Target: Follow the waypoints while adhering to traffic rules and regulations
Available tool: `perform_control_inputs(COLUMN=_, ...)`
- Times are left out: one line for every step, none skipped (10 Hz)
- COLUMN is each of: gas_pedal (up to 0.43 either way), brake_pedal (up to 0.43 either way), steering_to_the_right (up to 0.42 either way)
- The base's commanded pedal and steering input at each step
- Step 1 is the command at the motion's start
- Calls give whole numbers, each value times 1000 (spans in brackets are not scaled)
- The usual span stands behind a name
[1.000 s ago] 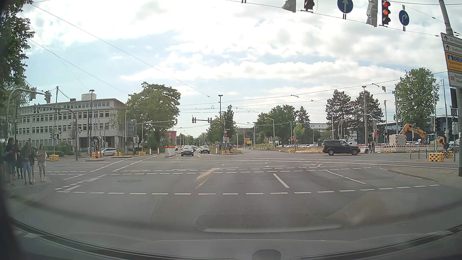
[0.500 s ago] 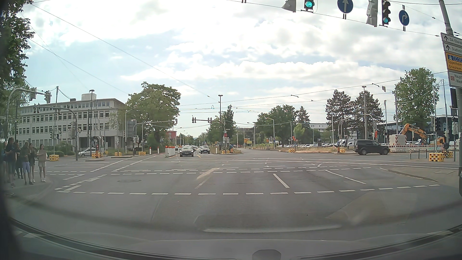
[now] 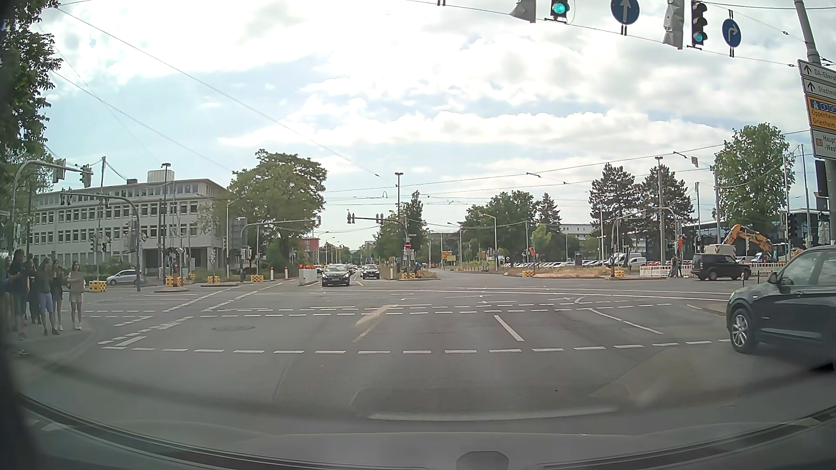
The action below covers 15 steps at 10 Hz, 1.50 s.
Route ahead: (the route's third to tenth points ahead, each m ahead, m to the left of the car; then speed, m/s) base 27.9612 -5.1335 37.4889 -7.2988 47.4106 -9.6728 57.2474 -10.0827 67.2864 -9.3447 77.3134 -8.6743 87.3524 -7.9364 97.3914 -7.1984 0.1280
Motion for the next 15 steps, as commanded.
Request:
perform_control_inputs(gas_pedal=150, brake_pedal=30, steering_to_the_right=15)
perform_control_inputs(gas_pedal=189, brake_pedal=30, steering_to_the_right=15)
perform_control_inputs(gas_pedal=209, brake_pedal=30, steering_to_the_right=15)
perform_control_inputs(gas_pedal=228, brake_pedal=30, steering_to_the_right=15)
perform_control_inputs(gas_pedal=248, brake_pedal=30, steering_to_the_right=15)
perform_control_inputs(gas_pedal=268, brake_pedal=30, steering_to_the_right=15)
perform_control_inputs(gas_pedal=280, brake_pedal=30, steering_to_the_right=15)
perform_control_inputs(gas_pedal=287, brake_pedal=30, steering_to_the_right=15)
perform_control_inputs(gas_pedal=287, brake_pedal=30, steering_to_the_right=15)
perform_control_inputs(gas_pedal=311, brake_pedal=30, steering_to_the_right=15)
perform_control_inputs(gas_pedal=339, brake_pedal=30, steering_to_the_right=15)
perform_control_inputs(gas_pedal=350, brake_pedal=30, steering_to_the_right=15)
perform_control_inputs(gas_pedal=358, brake_pedal=30, steering_to_the_right=15)
perform_control_inputs(gas_pedal=378, brake_pedal=30, steering_to_the_right=15)
perform_control_inputs(gas_pedal=390, brake_pedal=30, steering_to_the_right=15)
